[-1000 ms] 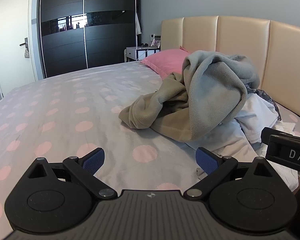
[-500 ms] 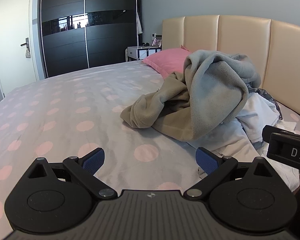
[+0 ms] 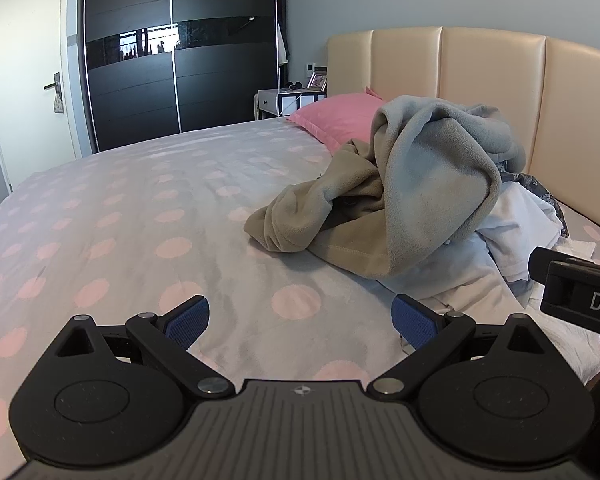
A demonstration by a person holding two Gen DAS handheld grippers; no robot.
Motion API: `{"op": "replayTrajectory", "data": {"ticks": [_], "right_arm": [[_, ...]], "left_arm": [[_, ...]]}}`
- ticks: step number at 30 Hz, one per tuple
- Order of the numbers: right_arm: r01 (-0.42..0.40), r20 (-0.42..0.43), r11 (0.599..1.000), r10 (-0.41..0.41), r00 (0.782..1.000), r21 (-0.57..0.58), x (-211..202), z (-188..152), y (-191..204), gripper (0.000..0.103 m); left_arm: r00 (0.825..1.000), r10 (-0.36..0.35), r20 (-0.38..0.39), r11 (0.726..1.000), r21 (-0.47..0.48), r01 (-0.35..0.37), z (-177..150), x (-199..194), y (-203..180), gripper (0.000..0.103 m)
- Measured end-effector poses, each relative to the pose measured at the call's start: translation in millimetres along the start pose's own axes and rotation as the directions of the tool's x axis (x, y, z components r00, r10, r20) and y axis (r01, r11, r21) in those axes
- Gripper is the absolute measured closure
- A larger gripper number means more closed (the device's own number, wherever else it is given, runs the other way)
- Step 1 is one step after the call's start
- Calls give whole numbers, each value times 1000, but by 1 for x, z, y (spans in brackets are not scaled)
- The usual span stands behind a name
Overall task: Fold clothes
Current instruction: 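Approach the clothes pile on the bed with both tools open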
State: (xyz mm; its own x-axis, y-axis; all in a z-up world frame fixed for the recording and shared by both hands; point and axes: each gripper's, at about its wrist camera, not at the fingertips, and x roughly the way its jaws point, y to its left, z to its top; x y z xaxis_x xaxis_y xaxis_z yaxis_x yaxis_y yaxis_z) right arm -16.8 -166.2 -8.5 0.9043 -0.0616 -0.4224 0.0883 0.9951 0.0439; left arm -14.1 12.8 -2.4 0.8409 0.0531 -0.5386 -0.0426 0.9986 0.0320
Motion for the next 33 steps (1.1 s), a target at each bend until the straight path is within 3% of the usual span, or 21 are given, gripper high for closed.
{"op": "replayTrajectory", "data": {"ticks": [13,18,23,28,33], "right_arm": [[-18,-8,1000,18,1000,-7,-1,-1,-4,1],[-70,-28,997,69,997,-17,3,0,-4,1],[-93,4,995,94,996,-47,14,10,-1,1],[-151,-27,988,150,988,-42,48,42,2,1],[-141,-45,978,135,990,-157,99,67,15,1]], "left_arm": [[1000,11,-8,1000,-3,-11,-2,1,-1,3],[999,45,-6,999,-4,-45,-5,2,2,3],[996,84,-20,996,-13,-84,-8,5,14,3],[985,157,-68,987,-26,-160,-14,17,37,3],[959,250,-132,968,29,-248,-24,35,69,3]]}}
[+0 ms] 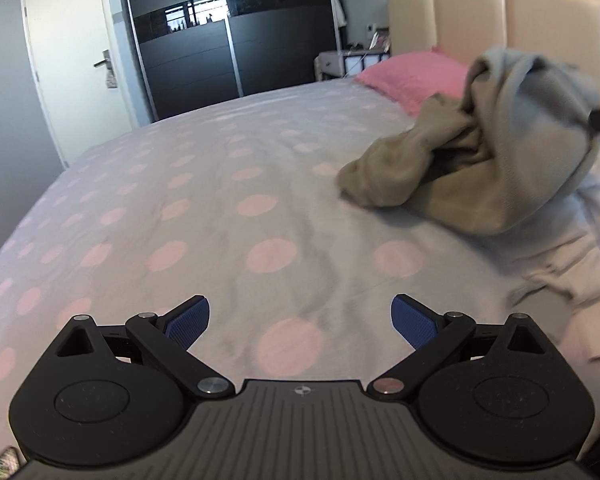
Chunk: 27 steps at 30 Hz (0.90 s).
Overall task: Fold clothes
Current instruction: 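Grasp the beige fleece hoodie with the right tool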
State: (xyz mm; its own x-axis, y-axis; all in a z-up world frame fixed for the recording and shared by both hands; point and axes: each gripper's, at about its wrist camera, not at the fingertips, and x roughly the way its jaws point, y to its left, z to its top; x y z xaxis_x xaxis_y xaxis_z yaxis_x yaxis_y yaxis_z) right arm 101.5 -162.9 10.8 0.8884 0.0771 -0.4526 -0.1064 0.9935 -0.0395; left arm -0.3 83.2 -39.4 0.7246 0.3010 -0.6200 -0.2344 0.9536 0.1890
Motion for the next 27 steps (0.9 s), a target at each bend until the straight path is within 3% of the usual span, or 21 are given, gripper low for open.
{"op": "replayTrajectory", "data": {"ticks": [10,15,18,20,21,22,23,25,27], "right_arm": [[55,-34,990,-60,998,-126,101,35,-6,1],[18,-43,993,-23,999,-114,139,45,-8,2],[-21,-72,992,12,997,-127,154,46,-1,26],[-21,-106,986,4,994,-166,160,46,10,58],[-27,-119,983,6,993,-180,161,46,15,65],[-37,-127,983,14,992,-179,160,47,18,79],[-46,-134,983,22,991,-179,159,47,21,86],[-73,-146,981,46,988,-179,155,49,28,89],[-155,-138,971,131,982,-183,141,50,39,91]], "left_arm": [[982,76,-172,994,-62,-88,-22,57,57,3],[965,103,-241,987,-94,-129,-33,79,79,3],[957,113,-267,983,-108,-146,-37,88,86,3],[953,109,-283,980,-128,-150,-39,92,90,3],[950,108,-292,978,-141,-154,-39,94,93,3],[948,106,-300,975,-154,-158,-40,95,95,3],[948,102,-303,974,-164,-157,-40,96,98,3],[949,106,-296,973,-167,-160,-40,92,101,4],[950,124,-286,970,-167,-177,-40,88,105,4]]}}
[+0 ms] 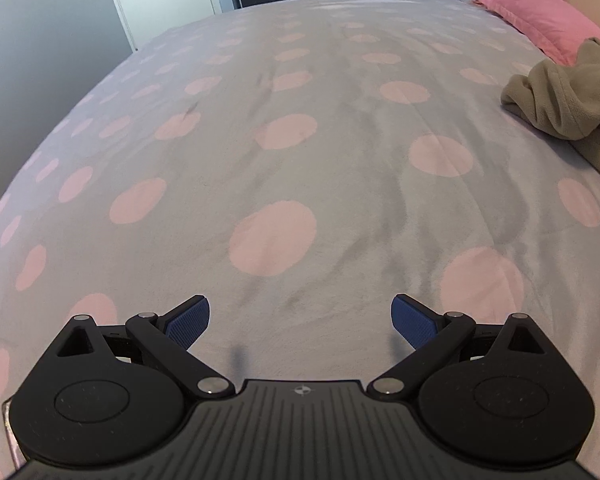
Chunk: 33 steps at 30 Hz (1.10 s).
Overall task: Fold clothes
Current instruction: 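Grasp the beige fleece hoodie with the right tool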
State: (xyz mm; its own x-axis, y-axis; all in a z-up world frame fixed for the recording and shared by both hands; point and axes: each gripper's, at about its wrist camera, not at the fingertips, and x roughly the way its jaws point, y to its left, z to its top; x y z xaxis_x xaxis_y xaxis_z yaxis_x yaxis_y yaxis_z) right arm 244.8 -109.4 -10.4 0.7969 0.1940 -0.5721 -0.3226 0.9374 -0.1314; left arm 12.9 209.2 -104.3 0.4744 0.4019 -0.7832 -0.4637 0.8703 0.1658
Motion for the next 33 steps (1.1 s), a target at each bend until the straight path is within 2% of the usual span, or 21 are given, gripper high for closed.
{"op": "replayTrajectory", "data": {"ticks": [3,4,5,7,9,14,17,21,22,24,28,29,30,33], "right_arm": [[-153,10,986,154,988,-68,-25,-5,36,93],[-214,-1,973,215,977,-84,-33,-9,50,94],[-290,-19,952,290,957,-96,-43,-14,65,94],[-392,-55,904,388,920,-173,-66,-28,103,94],[-405,-71,885,399,914,-229,-84,-44,133,93],[-419,-72,870,415,907,-259,-128,-74,161,93],[-438,-79,862,433,898,-256,-157,-89,159,93],[-488,-103,832,479,872,-265,-188,-112,158,93],[-510,-111,817,500,859,-268,-193,-115,160,93],[-574,-138,776,559,818,-263,-210,-124,165,93],[-703,-229,662,665,711,-260,-238,-145,182,93],[-719,-262,647,670,695,-254,-237,-150,186,93],[-722,-290,642,662,691,-256,-235,-155,190,93],[-698,-350,679,611,710,-230,-221,-165,194,89]], "left_arm": [[1000,4,18,1000,-18,-4,1,-10,9,4],[1000,5,24,1000,-23,-5,0,-14,12,4],[999,9,31,1000,-25,-8,0,-18,15,4],[999,19,44,999,-28,-17,-1,-27,21,4],[998,33,54,999,-40,-31,-4,-37,28,4],[996,48,78,997,-67,-43,-12,-58,45,3],[995,38,89,997,-65,-32,-17,-67,49,8],[995,13,104,996,-89,-4,-19,-78,52,11],[994,11,108,996,-92,-1,-19,-81,52,11],[993,5,117,995,-96,7,-19,-86,53,11],[992,-5,124,996,-89,16,-19,-95,51,11],[992,-8,128,996,-82,18,-20,-98,50,11],[991,-11,132,997,-76,21,-21,-101,49,11],[989,-20,144,998,-58,28,-24,-109,46,11]]}}
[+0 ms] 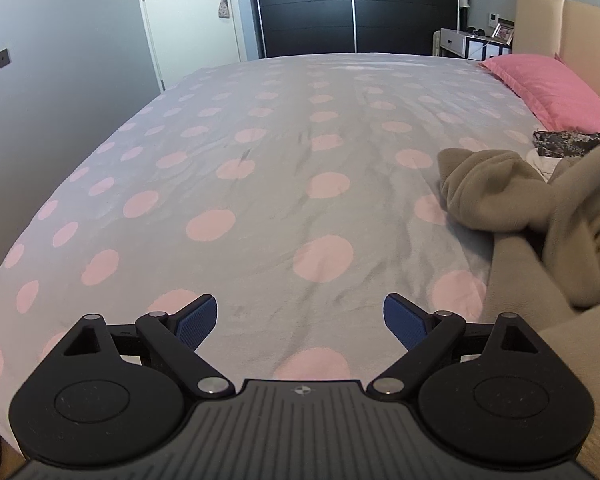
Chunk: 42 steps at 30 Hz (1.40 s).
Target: Fold clothes
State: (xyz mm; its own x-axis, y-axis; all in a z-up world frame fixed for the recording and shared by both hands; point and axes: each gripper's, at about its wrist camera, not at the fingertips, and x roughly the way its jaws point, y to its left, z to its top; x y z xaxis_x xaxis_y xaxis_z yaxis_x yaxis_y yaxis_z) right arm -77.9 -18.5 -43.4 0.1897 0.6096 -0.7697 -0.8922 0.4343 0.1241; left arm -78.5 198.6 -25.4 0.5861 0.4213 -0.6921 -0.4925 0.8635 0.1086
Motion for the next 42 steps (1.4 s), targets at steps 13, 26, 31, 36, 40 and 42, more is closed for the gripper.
{"op": "replayTrajectory", "data": {"ticks": [13,26,31,36,40,42], "right_arm": [[38,7,998,-38,999,58,-51,-18,-33,54],[425,168,898,-438,883,112,-102,15,-111,39],[455,145,881,-470,870,130,-102,20,-148,27],[482,126,863,-501,857,153,-96,25,-185,23],[515,62,828,-538,840,222,-89,24,-219,23],[536,28,803,-561,827,261,-85,22,-237,23]], "left_arm": [[998,-46,31,999,9,46,-2,-13,-11,40],[993,-117,26,991,63,115,12,-4,-43,42],[990,-136,28,985,114,132,23,7,-60,38],[985,-174,11,972,163,170,37,28,-84,36],[972,-233,-9,954,193,230,46,45,-110,33],[964,-266,-18,942,209,264,51,52,-124,32]]}}
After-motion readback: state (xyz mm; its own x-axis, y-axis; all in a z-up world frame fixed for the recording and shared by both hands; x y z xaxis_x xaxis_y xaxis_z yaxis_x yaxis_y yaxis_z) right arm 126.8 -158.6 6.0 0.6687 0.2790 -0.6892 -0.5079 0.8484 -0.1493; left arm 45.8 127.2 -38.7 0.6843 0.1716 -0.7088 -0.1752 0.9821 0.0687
